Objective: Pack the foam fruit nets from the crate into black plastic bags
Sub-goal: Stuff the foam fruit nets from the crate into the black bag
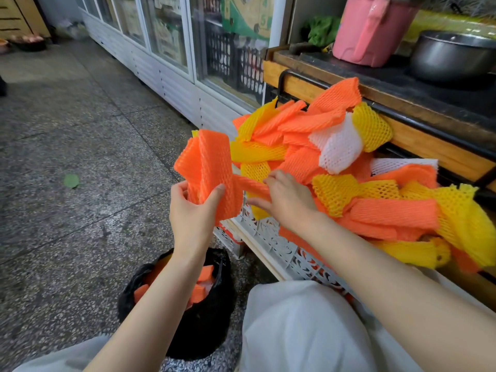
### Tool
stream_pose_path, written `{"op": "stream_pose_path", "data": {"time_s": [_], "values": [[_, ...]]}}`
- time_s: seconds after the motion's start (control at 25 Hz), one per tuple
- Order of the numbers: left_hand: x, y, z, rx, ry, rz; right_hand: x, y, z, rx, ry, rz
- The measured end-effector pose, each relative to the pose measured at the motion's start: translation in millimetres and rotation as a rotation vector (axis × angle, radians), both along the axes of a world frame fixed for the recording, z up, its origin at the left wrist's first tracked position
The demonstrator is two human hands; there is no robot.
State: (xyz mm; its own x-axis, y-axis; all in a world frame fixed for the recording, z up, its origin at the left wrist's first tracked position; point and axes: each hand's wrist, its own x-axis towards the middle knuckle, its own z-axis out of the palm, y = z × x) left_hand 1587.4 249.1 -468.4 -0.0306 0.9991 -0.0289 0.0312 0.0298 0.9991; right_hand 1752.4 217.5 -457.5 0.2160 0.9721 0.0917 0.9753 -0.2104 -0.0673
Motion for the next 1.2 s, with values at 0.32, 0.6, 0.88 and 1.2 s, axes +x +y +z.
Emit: {"op": "stream_pose_path", "data": {"time_s": [0.32, 0.6, 0.88, 1.2], "values": [[-1.4, -4.0, -5.8, -0.012, 0.065, -0.047, 5.5, -1.5, 3.8, 0.073, 0.149, -0.122], [17.2, -0.7, -31.5, -0.166, 0.246, -0.071, 27.7, -36.3, 28.3, 0.424, 0.111, -0.162], [46.4, -24.9, -45.3, -0.240, 0.231, -0.130, 41.1, -87.0, -5.0, 0.060, -0.089, -0.158], [62.8, -52.3, -41.4, -0.305, 0.036, -0.189, 25.4, -102.7, -15.4, 0.341, 0.232, -0.115]]}}
